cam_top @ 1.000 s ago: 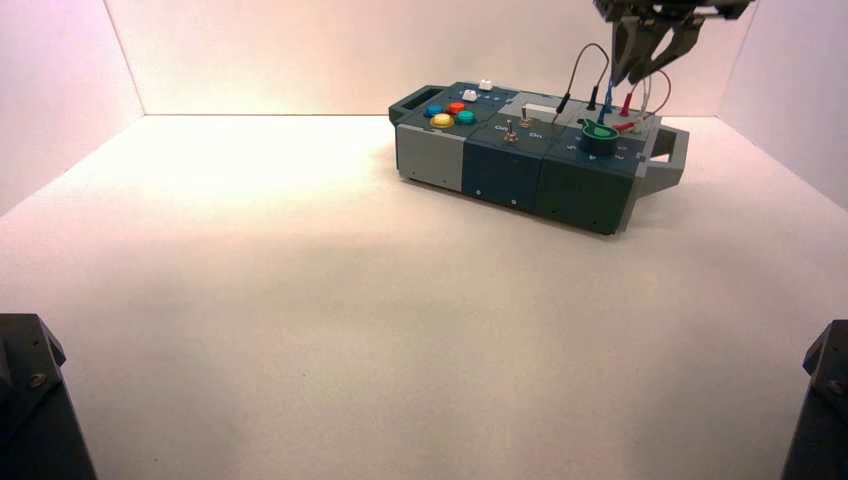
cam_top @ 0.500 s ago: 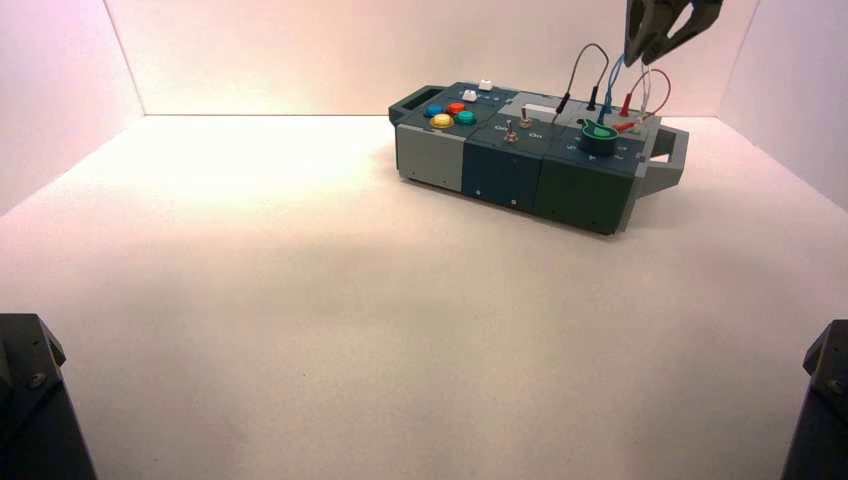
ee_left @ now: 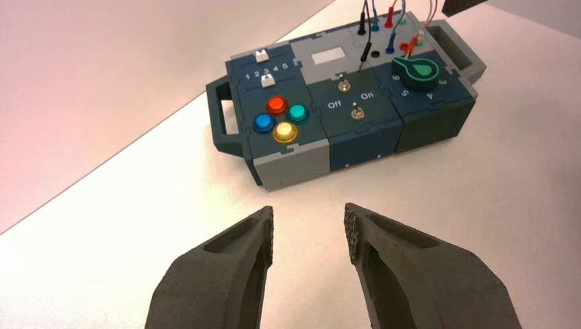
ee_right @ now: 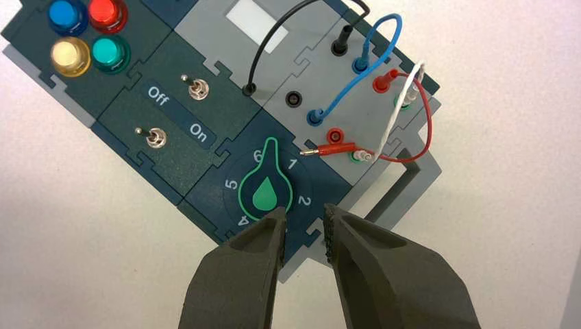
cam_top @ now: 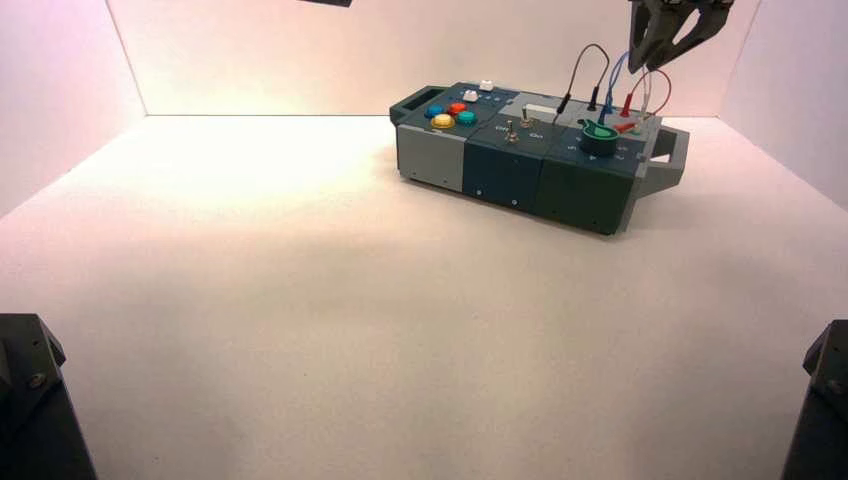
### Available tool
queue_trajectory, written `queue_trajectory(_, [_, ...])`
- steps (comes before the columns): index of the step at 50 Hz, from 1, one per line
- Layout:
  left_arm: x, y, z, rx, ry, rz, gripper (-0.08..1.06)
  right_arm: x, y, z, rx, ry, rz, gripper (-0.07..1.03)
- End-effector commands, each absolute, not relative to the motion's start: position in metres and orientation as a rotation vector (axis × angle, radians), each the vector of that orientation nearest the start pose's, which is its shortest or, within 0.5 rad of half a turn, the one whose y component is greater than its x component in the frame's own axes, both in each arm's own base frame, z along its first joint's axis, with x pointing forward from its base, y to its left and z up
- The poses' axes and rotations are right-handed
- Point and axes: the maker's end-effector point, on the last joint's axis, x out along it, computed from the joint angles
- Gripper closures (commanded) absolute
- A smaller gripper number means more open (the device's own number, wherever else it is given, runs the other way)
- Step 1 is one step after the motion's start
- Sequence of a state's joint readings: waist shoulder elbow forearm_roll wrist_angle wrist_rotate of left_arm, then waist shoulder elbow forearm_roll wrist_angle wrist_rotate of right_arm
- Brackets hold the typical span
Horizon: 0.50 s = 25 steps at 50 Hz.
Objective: Insert the blue wire.
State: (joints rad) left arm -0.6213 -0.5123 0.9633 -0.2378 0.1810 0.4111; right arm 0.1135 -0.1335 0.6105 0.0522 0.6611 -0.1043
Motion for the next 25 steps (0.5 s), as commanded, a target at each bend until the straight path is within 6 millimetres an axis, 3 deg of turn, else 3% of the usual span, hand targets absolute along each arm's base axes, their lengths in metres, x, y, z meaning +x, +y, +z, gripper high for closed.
queue_trajectory(1, [0.2581, -0.1922, 0.1922, 0.345, 0.525, -0.691, 0.41, 0.3602, 0.0480, 0.1553, -0.103, 1.066, 0.169, 0.65])
queue_trajectory(25, [0.2591, -0.1927, 0.1901, 0.351, 0.530, -0.692, 0.41, 0.3590, 0.0479, 0.1598, -0.100, 1.049, 0.168, 0.65])
